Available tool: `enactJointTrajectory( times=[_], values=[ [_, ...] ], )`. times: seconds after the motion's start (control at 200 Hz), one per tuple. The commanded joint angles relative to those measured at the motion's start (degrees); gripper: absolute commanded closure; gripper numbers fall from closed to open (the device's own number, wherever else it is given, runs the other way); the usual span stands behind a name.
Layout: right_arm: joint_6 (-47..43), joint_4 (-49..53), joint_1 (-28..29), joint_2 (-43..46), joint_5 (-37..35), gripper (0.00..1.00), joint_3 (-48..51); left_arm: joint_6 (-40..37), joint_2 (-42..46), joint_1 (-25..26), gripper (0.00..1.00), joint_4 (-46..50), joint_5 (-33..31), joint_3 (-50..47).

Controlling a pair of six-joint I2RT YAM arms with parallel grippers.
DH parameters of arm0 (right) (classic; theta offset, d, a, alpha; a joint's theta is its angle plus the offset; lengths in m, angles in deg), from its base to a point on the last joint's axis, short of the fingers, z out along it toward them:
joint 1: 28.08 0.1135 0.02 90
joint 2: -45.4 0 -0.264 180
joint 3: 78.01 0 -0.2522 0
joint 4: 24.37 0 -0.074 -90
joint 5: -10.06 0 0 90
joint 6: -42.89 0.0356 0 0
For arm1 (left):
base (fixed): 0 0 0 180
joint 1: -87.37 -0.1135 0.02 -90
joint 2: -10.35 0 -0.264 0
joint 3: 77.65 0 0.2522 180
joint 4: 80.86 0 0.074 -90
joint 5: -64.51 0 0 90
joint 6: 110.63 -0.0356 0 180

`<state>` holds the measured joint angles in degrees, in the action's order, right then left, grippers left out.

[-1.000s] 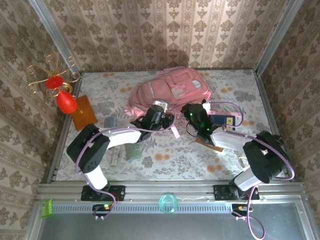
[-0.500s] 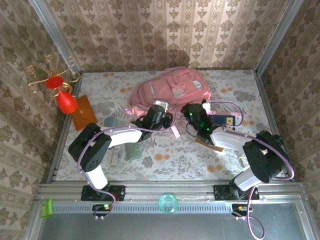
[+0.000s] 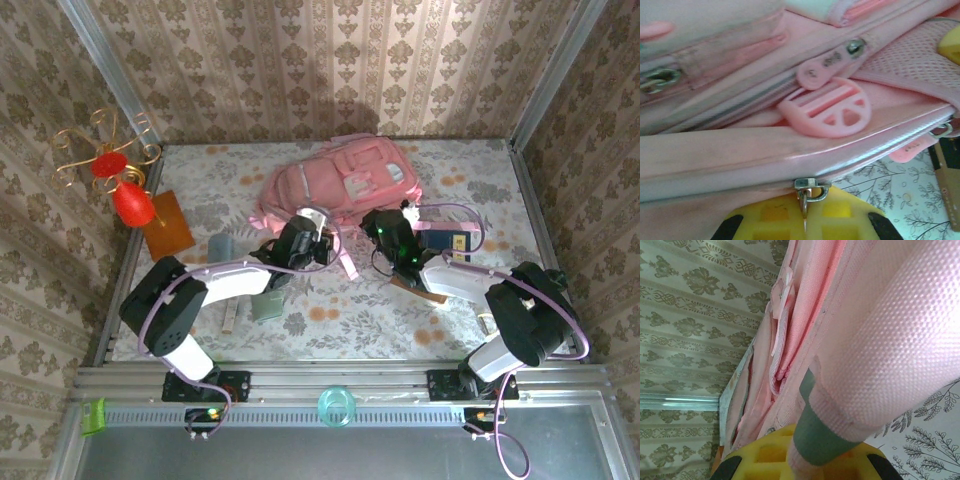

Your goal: Pack the student bag

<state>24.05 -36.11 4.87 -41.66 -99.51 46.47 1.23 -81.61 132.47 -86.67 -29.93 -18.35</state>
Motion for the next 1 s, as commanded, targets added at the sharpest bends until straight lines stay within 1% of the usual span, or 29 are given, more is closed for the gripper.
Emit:
enactJointTrajectory(
  times=[0.0,0.19,0.335,0.435,0.52,0.57,0.66,0.69,0.74,0.79,0.845,0.92,0.96,0.995],
  values=[
    [-3.43,-2.82,-1.13,3.06,-6.71,1.0,1.23,-3.88,2.03,-3.22,1.0,5.23,-4.42,-1.62],
    [-7.42,-1.79,-2.72,4.77,-5.96,1.0,2.4,-6.39,4.57,-6.78,1.0,8.8,-5.07,-3.37],
    [-13.36,1.44,-6.54,4.85,-0.2,1.0,2.49,-7.57,7.26,-9.57,1.0,11.69,-5.18,-5.29],
    [-16.44,3.42,-10.94,3.7,4.63,1.0,2.66,-8.13,8.98,-11.62,1.0,13.34,-3.27,-6.5],
    [-18.07,3.87,-14.23,2.42,7.71,1.0,2.43,-8.62,9.61,-11.89,1.0,14.05,-0.99,-6.76],
    [-20.32,3.29,-15.16,1.26,9.29,1.0,1.74,-8.33,9.53,-11.84,1.0,13.9,1.08,-6.86],
    [-24.03,6.94,-16.0,-1.12,12.25,1.0,-2.48,-8.16,9.48,-10.81,1.0,13.26,3.93,-6.65],
    [-26.31,8.09,-16.22,-2.22,13.57,0.95,-4.28,-8.16,9.44,-10.29,1.0,13.16,5.04,-6.46],
    [-29.06,13.11,-16.6,-4.2,15.09,0.87,-8.62,-7.54,9.52,-9.74,1.0,12.94,7.41,-5.94],
    [-32.37,18.5,-17.15,-6.6,18.19,0.74,-13.34,-6.8,9.7,-9.08,1.0,12.55,9.36,-5.45],
    [-34.83,24.55,-17.56,-8.37,19.34,0.63,-17.63,-5.89,9.91,-8.21,1.0,12.87,10.09,-4.78],
    [-36.89,28.93,-17.5,-7.98,20.26,0.49,-19.15,-5.1,10.26,-7.28,1.0,12.81,10.05,-4.29],
    [-36.66,29.65,-17.53,-6.76,21.46,0.39,-18.31,-4.78,10.4,-6.88,1.0,13.06,9.54,-4.15],
    [-35.78,29.54,-17.37,-5.37,22.95,0.31,-17.06,-4.66,10.5,-6.57,1.0,12.9,9.35,-4.06]
  ],
)
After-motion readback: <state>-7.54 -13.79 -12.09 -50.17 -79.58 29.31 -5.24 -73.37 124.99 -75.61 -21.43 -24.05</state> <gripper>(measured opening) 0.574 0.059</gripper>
